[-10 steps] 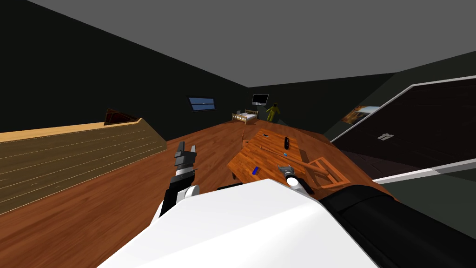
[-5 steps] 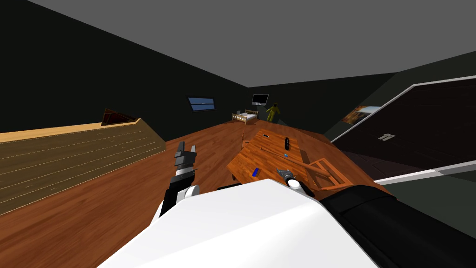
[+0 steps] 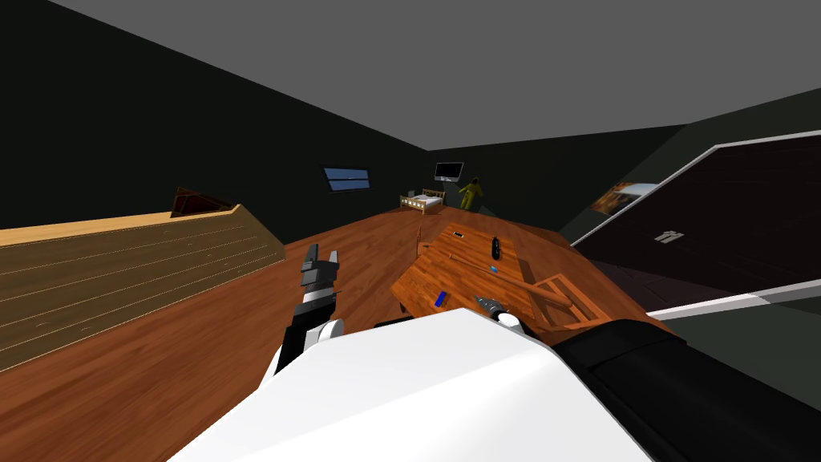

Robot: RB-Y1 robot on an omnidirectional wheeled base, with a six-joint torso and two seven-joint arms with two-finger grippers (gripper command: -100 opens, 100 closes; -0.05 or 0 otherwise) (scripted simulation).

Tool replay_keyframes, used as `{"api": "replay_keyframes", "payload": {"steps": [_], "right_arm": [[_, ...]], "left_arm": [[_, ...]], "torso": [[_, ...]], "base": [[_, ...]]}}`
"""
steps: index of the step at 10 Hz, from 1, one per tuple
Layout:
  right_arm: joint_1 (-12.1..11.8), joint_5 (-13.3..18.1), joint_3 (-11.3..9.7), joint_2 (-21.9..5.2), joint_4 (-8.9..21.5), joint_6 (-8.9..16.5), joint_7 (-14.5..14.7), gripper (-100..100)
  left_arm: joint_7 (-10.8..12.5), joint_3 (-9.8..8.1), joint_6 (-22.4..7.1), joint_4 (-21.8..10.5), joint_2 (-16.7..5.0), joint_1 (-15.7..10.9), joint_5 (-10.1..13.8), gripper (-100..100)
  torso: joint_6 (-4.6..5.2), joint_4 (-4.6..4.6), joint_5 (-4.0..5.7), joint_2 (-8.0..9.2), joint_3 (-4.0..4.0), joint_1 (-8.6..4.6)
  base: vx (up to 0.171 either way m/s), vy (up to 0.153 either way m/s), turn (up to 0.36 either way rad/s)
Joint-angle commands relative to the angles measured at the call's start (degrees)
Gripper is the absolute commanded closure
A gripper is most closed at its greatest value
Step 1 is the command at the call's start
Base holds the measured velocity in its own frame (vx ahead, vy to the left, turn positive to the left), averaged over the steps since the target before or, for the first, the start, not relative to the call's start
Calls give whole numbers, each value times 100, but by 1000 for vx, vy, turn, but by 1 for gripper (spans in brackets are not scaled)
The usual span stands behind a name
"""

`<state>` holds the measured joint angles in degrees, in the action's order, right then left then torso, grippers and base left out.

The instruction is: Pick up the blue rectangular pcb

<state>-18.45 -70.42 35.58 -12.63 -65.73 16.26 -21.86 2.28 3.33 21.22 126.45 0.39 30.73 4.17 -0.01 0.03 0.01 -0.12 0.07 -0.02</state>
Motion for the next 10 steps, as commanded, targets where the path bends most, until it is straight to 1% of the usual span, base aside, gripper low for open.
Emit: {"api": "replay_keyframes", "payload": {"steps": [1, 2, 3, 4, 5, 6, 7, 9, 10], "right_arm": [[93, -264, 112, 52, 286, 249, -77, -100], [175, -431, 206, 96, 484, 405, -134, -100], [175, -477, 206, 96, 569, 459, -134, -100], [255, -663, 292, 151, 813, 659, -188, -100], [331, -866, 372, 219, 1043, 800, -238, -100], [331, -866, 372, 219, 1043, 848, -207, -100], [331, -866, 372, 219, 1043, 848, -238, -100], [473, -1198, 512, 395, 1435, 1186, -325, -100], [473, -1198, 512, 395, 1450, 1186, -325, -100]], "left_arm": [[0, 0, 0, 0, 0, 0, 0, 0], [0, 0, 0, 0, 0, 0, 0, 0], [0, 0, 0, 0, 0, 0, 0, 0], [0, 0, 0, 0, 0, 0, 0, 0], [0, 0, 0, 0, 0, 0, 0, 0], [0, 0, 0, 0, 0, 0, 0, 0], [0, 0, 0, 0, 0, 0, 0, 0], [0, 0, 0, 0, 0, 0, 0, 0], [0, 0, 0, 0, 0, 0, 0, 0]], "torso": [[0, 0, 0, 0, 0, 0], [-1, 1, 0, -5, 2, -1], [0, 2, 1, -9, 5, -1], [-1, 1, 0, -5, 3, 1], [0, 1, 0, -3, 2, 3], [-1, 1, 0, -5, 3, 1], [0, 0, -1, -1, 1, 1], [0, -1, -1, 4, -3, 4], [0, 0, -1, -1, 1, 3]], "base": [[50, -12, -4], [61, -15, -1], [43, -8, 0], [39, -1, -1], [47, -11, -6], [37, -12, 3], [18, -5, 0], [35, -8, -2], [36, -7, -1]]}}
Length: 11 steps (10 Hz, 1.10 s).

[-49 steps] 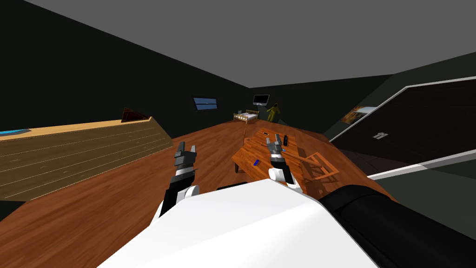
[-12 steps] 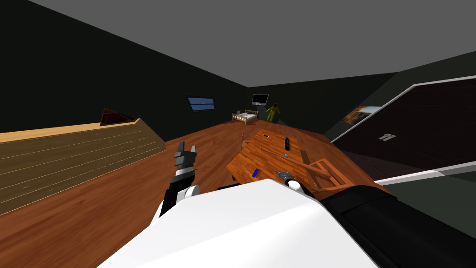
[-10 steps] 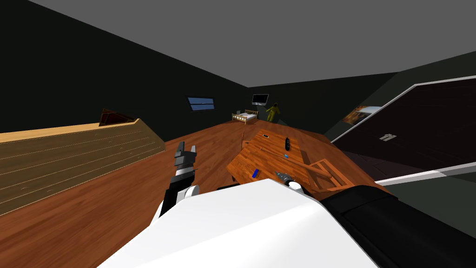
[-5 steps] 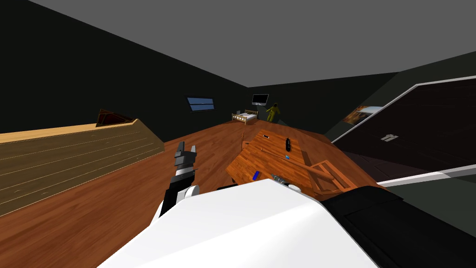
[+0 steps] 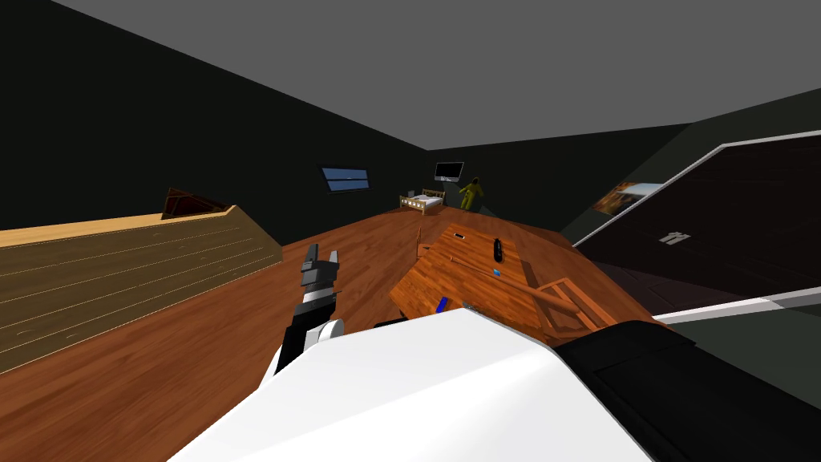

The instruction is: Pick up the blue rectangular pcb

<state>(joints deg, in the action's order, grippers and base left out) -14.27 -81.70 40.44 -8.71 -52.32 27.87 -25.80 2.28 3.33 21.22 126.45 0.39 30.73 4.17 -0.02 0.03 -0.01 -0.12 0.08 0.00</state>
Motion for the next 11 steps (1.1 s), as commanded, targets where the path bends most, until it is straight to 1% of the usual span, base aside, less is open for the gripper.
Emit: {"api": "replay_keyframes", "payload": {"steps": [1, 2, 4, 5, 7, 9, 10, 11], "right_arm": [[118, -212, 85, 115, 284, 172, 32, -100], [174, -338, 136, 242, 439, 302, 0, -100], [174, -338, 136, 242, 439, 302, 0, -100], [224, -446, 180, 385, 574, 416, -28, -100], [224, -446, 180, 385, 574, 416, -28, -100], [301, -608, 245, 711, 777, 588, -68, -100], [301, -608, 245, 718, 777, 588, -32, -100], [301, -608, 245, 718, 777, 588, -59, -100]], "left_arm": [[0, 0, 0, 0, 0, 0, 0, 0], [0, 0, 0, 0, 0, 0, 0, 0], [0, 0, 0, 0, 0, 0, 0, 0], [0, 0, 0, 0, 0, 0, 0, 0], [0, 0, 0, 0, 0, 0, 0, 0], [0, 0, 0, 0, 0, 0, 0, 0], [0, 0, 0, 0, 0, 0, 0, 0], [0, 0, 0, 0, 0, 0, 0, 0]], "torso": [[0, 0, 0, 0, 0, 0], [0, 0, 1, 1, -1, 1], [0, 0, -1, 3, -1, 2], [1, -2, -1, 9, -5, 3], [1, -2, -1, 12, -7, 3], [0, -3, -1, 14, -8, 4], [0, -3, 0, 14, -8, 5], [1, -3, -2, 15, -8, 4]], "base": [[28, -4, -1], [37, -6, -1], [19, -1, 0], [12, -4, -3], [0, 0, 0], [0, 0, 0], [0, 0, 0], [0, 0, 0]]}}
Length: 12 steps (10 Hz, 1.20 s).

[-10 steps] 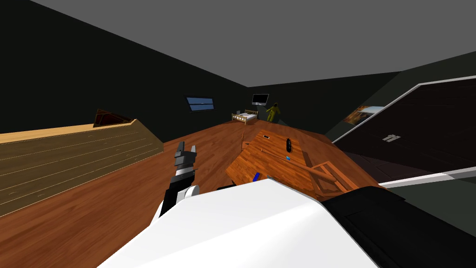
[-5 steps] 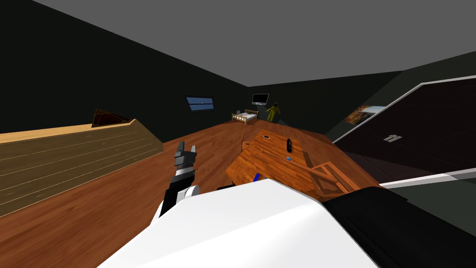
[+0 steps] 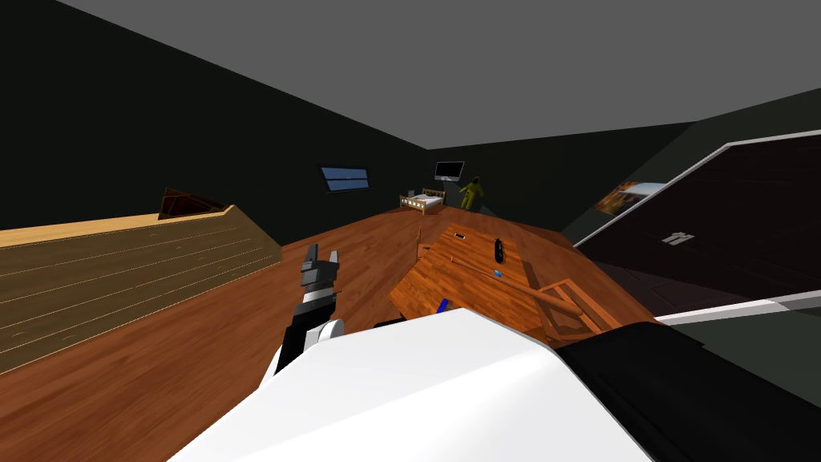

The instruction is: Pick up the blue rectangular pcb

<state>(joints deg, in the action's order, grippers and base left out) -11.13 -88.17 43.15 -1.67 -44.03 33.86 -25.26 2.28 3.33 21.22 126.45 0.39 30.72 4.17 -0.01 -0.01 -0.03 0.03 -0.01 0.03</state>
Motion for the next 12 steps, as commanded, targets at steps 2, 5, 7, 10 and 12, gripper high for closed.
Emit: {"api": "replay_keyframes", "payload": {"steps": [2, 5, 7, 10, 12], "right_arm": [[32, -49, 8, 341, 60, 84, -144, -100], [82, -130, 63, 339, 198, 115, -28, 0], [361, -301, 75, 356, 591, 6, 369, -100], [921, -646, 102, 392, 1378, -213, 1174, -100], [921, -646, 102, 392, 1265, -213, 1023, -100]], "left_arm": [[0, 0, 0, 0, 0, 0, 0, 0], [0, 0, 0, 0, 0, 0, 0, 0], [0, 0, 0, 0, 0, 0, 0, 0], [0, -1, 0, 0, -1, 0, 0, 0], [0, 0, 0, 0, 0, 0, 0, 0]], "torso": [[-1, 0, 1, -1, 0, 1], [0, 0, -1, 0, 0, 0], [1, 0, 1, -1, 1, -8], [1, 0, 4, -2, 1, -22], [-3, -1, 5, -3, 1, -20]], "base": [[0, 0, 0], [0, 0, 0], [-2, -35, -156], [-4, -60, -207], [0, -33, -13]]}}
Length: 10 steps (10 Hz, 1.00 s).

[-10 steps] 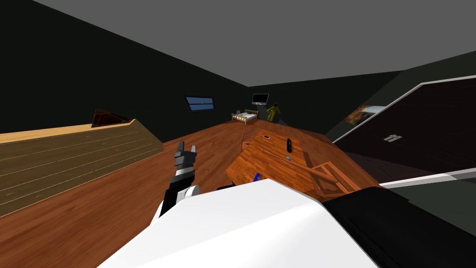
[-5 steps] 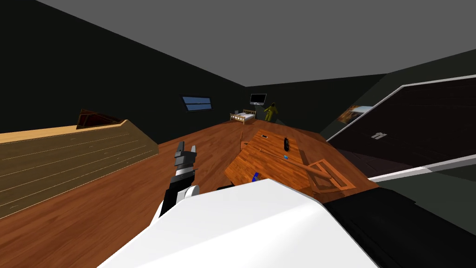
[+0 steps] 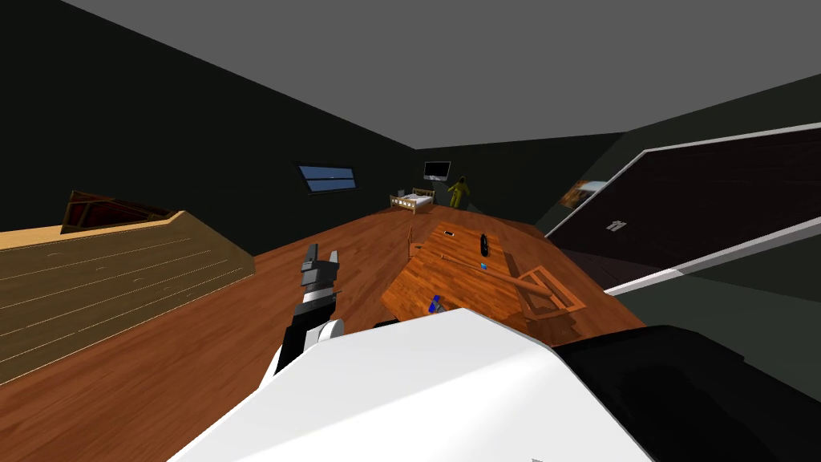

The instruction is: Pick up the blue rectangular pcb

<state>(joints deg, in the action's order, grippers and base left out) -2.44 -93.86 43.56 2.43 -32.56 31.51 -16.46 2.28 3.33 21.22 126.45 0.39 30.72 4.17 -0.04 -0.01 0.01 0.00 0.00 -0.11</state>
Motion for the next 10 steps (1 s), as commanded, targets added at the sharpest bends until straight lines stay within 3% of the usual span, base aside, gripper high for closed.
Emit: {"api": "replay_keyframes", "payload": {"steps": [1, 3, 5, 7, 9, 10], "right_arm": [[52, -78, 61, -18, 234, 23, 286, -100], [332, -250, 74, 0, 629, -86, 808, -100], [332, -250, 74, 0, 629, -86, 808, -100], [612, -423, 87, 18, 1024, -195, 1237, -100], [606, -407, 85, -15, 999, -196, 1172, -100], [619, -419, 94, -17, 1026, -197, 1213, 100]], "left_arm": [[0, 0, 0, 0, 0, 0, 0, 0], [0, 0, 0, 0, 0, 0, 0, 0], [0, 0, 0, 0, 0, 0, 0, 0], [0, 0, 0, 0, 0, 0, 0, 0], [0, 0, 0, 0, 0, 0, 0, 0], [0, 0, 0, 0, 0, 0, 0, 0]], "torso": [[0, 0, 0, 0, 0, 0], [1, 18, 26, -7, 13, -10], [0, 21, 29, -11, 16, -15], [-9, 23, 47, -24, 24, -17], [-11, 25, 49, -29, 27, -22], [-10, 25, 48, -30, 27, -18]], "base": [[1, -10, 18], [-8, -26, -132], [-2, -16, -31], [-8, -19, -107], [-2, -20, -19], [0, 0, 0]]}}
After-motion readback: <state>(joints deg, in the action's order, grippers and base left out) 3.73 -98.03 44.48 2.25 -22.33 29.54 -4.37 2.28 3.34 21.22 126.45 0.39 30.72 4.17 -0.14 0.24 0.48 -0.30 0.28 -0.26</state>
